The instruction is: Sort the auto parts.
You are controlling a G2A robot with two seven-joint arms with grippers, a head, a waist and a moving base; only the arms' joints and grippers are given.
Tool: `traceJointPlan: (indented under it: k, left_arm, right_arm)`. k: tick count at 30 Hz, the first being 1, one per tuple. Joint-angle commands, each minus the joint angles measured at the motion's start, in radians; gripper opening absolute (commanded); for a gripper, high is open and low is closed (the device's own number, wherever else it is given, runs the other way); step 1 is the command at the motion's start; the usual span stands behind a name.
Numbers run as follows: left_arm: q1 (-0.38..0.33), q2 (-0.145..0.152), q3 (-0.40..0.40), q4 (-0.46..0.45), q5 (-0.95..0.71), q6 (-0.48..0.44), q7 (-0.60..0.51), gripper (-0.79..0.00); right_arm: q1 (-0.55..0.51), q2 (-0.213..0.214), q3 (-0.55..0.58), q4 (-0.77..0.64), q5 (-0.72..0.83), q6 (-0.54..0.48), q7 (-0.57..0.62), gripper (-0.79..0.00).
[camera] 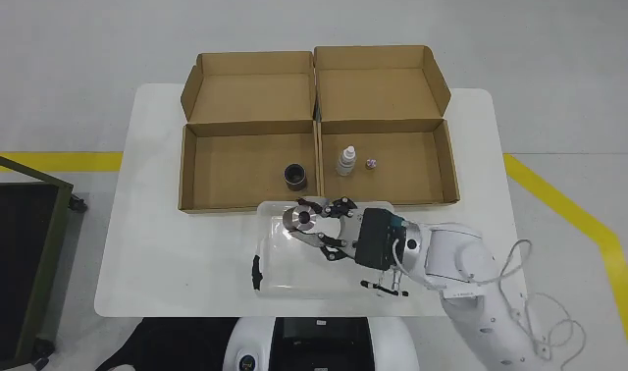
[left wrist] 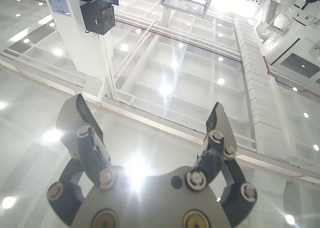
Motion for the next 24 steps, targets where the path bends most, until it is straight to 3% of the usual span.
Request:
traceJointPlan:
  k: [1, 10, 17, 24]
  left_arm:
    - [0.000, 0.000, 0.000, 0.000, 0.000, 0.000, 0.000, 0.000]
    - [0.000, 0.000, 0.000, 0.000, 0.000, 0.000, 0.000, 0.000]
    - [0.000, 0.000, 0.000, 0.000, 0.000, 0.000, 0.000, 0.000]
    - [0.000, 0.000, 0.000, 0.000, 0.000, 0.000, 0.000, 0.000]
  right_arm:
    - [-0.006, 0.003, 0.024, -0.017, 0.028, -0.003, -0.010, -0.785]
    - [-0.025, 0.009, 0.080, -0.037, 0.107, 0.020, -0.053, -0.785]
    - [0.017, 0.011, 0.095, 0.015, 0.189, 0.021, -0.020, -0.785]
    - [0.069, 0.009, 0.050, 0.061, 0.091, 0.072, 0.069, -0.785]
